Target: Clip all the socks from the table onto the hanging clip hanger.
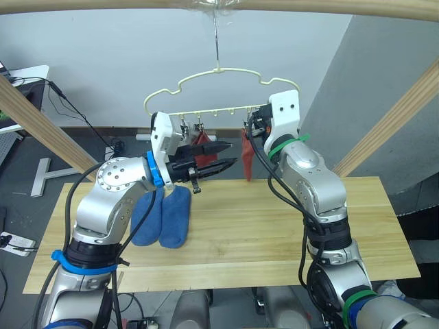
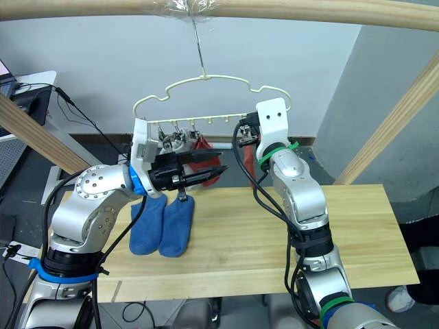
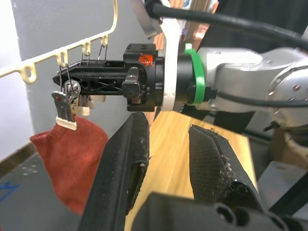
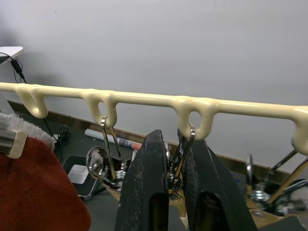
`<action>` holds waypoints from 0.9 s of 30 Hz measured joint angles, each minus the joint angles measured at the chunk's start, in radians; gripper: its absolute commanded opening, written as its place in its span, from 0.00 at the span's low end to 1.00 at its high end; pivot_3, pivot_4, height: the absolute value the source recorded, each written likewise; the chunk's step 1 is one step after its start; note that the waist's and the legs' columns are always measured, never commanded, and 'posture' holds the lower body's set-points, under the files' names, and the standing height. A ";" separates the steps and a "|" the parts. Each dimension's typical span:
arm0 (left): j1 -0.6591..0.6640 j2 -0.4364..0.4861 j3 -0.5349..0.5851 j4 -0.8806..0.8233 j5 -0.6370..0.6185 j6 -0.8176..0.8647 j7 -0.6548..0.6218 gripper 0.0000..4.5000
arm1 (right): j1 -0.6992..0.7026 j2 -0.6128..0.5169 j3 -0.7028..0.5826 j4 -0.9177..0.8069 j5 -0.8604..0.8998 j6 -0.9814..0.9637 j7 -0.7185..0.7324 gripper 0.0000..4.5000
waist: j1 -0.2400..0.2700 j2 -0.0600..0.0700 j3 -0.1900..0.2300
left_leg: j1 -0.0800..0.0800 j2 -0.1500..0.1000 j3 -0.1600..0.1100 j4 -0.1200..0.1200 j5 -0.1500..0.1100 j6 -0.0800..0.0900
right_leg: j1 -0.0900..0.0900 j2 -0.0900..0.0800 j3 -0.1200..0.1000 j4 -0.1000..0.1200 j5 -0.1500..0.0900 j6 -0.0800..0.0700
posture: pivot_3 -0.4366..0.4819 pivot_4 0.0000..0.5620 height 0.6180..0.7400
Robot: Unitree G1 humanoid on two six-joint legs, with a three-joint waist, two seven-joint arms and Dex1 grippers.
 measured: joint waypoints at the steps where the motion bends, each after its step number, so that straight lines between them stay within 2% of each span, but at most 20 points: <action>1: 0.008 -0.003 -0.008 0.000 0.016 -0.019 0.000 0.55 | 0.000 0.000 -0.001 0.000 0.000 0.000 0.001 0.02 | 0.000 0.000 0.000 | 0.000 0.000 0.000 0.000 0.000 0.000 | 0.000 0.000 0.000 0.000 0.000 0.000 | 0.47 0.41 0.83; 6: 0.053 -0.016 -0.026 0.008 0.090 -0.112 0.012 0.85 | 0.000 -0.001 -0.005 0.000 0.000 0.000 0.002 0.02 | -0.001 0.000 0.000 | 0.000 0.000 0.000 0.000 0.000 0.000 | 0.000 0.000 0.000 0.000 0.000 0.000 | 0.47 0.41 0.83; 8: 0.086 -0.033 -0.026 0.021 0.131 -0.135 0.058 0.96 | 0.000 -0.001 -0.005 0.000 0.000 0.000 0.002 0.02 | -0.001 0.000 0.000 | 0.000 0.000 0.000 0.000 0.000 0.000 | 0.000 0.000 0.000 0.000 0.000 0.000 | 0.46 0.41 0.83; 16: 0.263 -0.076 -0.034 0.239 0.341 -0.177 0.263 0.96 | 0.000 -0.006 -0.006 -0.001 0.004 0.003 0.010 0.02 | -0.001 0.000 0.000 | 0.000 0.000 0.000 0.000 0.000 0.000 | 0.000 0.000 0.000 0.001 0.000 0.000 | 0.45 0.43 0.83; 24: 0.259 -0.163 -0.019 0.436 0.383 -0.084 0.405 0.96 | 0.000 -0.006 -0.005 -0.005 0.009 0.018 0.019 0.02 | -0.001 0.000 0.000 | 0.000 0.000 0.000 0.000 0.000 0.000 | 0.000 -0.001 -0.001 0.001 0.000 0.000 | 0.43 0.44 0.83; 27: 0.240 -0.168 -0.012 0.475 0.410 -0.070 0.467 0.96 | 0.000 -0.006 -0.005 -0.006 0.009 0.021 0.019 0.02 | -0.001 0.000 0.000 | 0.000 0.000 -0.001 0.000 0.000 0.000 | 0.000 -0.001 0.000 0.001 0.000 0.000 | 0.43 0.44 0.83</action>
